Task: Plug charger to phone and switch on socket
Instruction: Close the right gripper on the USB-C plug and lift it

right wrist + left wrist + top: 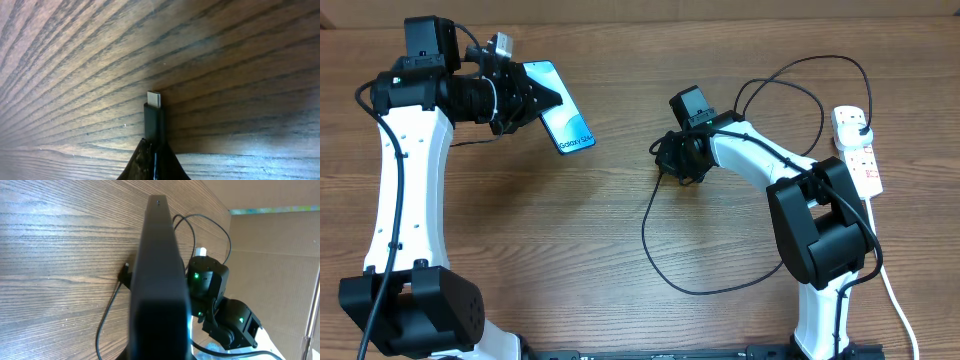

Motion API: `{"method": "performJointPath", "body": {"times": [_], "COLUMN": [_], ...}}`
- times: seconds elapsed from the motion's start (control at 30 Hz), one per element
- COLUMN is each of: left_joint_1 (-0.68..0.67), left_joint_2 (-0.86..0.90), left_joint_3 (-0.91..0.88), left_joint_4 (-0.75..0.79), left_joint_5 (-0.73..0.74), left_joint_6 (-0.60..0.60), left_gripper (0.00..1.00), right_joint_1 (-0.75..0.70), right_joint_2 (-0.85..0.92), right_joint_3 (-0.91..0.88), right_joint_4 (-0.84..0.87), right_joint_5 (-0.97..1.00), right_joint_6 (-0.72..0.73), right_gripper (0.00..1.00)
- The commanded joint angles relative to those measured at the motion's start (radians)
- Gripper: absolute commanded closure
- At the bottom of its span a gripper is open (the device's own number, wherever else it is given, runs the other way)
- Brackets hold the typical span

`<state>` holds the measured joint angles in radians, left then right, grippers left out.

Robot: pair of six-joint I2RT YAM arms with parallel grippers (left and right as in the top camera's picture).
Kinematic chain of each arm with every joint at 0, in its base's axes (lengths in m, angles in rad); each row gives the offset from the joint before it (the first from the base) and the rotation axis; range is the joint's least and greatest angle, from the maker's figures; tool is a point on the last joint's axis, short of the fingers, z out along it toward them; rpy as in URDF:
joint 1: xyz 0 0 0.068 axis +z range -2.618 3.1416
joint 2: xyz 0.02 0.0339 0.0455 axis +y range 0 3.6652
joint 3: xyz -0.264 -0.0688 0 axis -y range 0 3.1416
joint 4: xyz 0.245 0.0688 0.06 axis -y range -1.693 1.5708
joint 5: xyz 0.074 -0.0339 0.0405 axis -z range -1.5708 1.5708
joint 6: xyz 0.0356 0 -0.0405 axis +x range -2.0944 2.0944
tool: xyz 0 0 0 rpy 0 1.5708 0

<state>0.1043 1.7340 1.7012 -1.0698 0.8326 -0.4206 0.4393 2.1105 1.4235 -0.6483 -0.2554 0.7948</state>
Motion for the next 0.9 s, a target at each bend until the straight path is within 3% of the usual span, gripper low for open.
{"method": "performJointPath", "body": {"times": [0.0, 0.17, 0.37, 0.87], "left_joint_1": [-0.007, -0.006, -0.006, -0.006], "left_joint_2": [0.000, 0.000, 0.000, 0.000], "left_joint_3": [0.005, 0.005, 0.005, 0.005], "left_joint_4": [0.005, 0.009, 0.059, 0.217], "left_joint_5": [0.025, 0.064, 0.221, 0.548], "left_joint_6": [-0.014, -0.013, 0.040, 0.059], "left_gripper": [0.96, 0.96, 0.96, 0.96], "right_joint_1": [-0.005, -0.024, -0.043, -0.050], "right_joint_2": [0.016, -0.066, -0.240, -0.462], "right_joint_3": [0.000, 0.014, 0.018, 0.018], "right_joint_4": [0.000, 0.000, -0.014, -0.134], "right_joint_5": [-0.028, -0.167, -0.438, -0.769], "right_joint_6": [-0.108, -0.302, -0.557, -0.648], "right_gripper": [0.96, 0.96, 0.96, 0.96]}}
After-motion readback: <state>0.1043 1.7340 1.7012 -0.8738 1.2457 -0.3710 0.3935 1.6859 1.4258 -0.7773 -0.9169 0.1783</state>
